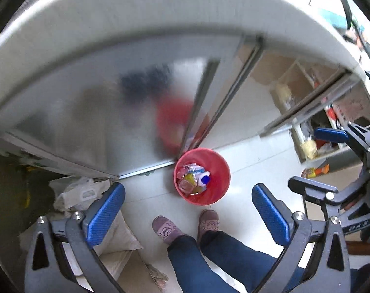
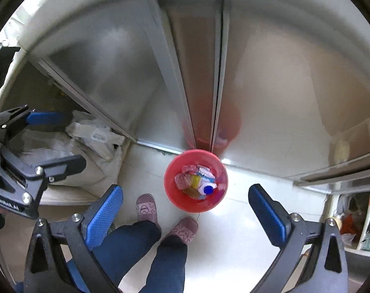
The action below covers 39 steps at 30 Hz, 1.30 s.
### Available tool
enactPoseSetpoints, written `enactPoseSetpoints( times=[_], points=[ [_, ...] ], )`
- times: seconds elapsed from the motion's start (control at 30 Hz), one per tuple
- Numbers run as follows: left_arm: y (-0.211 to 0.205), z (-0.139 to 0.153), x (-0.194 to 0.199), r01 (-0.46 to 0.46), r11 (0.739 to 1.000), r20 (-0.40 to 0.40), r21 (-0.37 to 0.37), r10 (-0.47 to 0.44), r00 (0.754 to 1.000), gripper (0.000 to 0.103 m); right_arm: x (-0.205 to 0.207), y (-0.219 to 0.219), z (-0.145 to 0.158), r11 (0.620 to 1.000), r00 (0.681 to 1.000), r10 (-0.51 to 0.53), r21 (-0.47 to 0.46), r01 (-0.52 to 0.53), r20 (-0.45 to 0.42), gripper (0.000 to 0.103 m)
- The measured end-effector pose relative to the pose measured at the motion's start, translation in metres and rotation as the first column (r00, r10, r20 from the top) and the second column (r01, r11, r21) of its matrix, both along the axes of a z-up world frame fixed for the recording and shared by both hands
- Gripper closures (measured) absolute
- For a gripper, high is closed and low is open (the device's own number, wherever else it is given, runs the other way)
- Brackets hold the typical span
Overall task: Collect trash
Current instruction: 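Raise both tools back up to the counter toward the white glove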
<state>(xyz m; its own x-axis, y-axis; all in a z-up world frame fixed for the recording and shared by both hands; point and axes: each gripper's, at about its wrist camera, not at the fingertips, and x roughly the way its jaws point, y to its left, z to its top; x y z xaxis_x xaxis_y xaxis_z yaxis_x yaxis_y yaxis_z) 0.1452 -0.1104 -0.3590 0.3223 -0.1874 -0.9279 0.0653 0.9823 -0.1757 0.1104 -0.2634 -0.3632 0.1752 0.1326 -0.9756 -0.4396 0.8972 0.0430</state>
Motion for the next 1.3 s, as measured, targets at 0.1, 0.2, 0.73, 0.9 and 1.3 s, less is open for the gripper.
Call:
enactPoseSetpoints(
  times=[0.1,0.2,0.73,0.9,1.3],
  points=[
    [0.006,0.033,-0.003,-0.036,0.999,0.022,-0.005,0.036,0.999,0.000,-0.001,0.006,0.034,1.000,1.000,0.007,0.009,-0.007,0.027,0.001],
    [0.016,0.065,-0.005,-0.053,0.999,0.052,0.014,0.052,0.997,0.000,0.006,0.013,0.065,1.000,0.998,0.017,0.005,-0.018,0.060,0.001],
    [0.103,0.180,0.031,-0.197,0.979,0.191,0.050,0.184,0.964,0.000,0.087,0.095,0.167,0.971,0.957,0.200,0.090,-0.222,0.210,0.001],
    [0.149,0.201,0.058,-0.241,0.969,0.211,0.059,0.224,0.951,0.000,0.121,0.128,0.172,0.965,0.952,0.215,0.105,-0.242,0.215,0.001],
    [0.261,0.212,0.163,-0.317,0.946,0.206,0.064,0.298,0.932,0.000,0.240,0.222,0.176,0.957,0.940,0.238,0.106,-0.270,0.246,0.001]
  ],
)
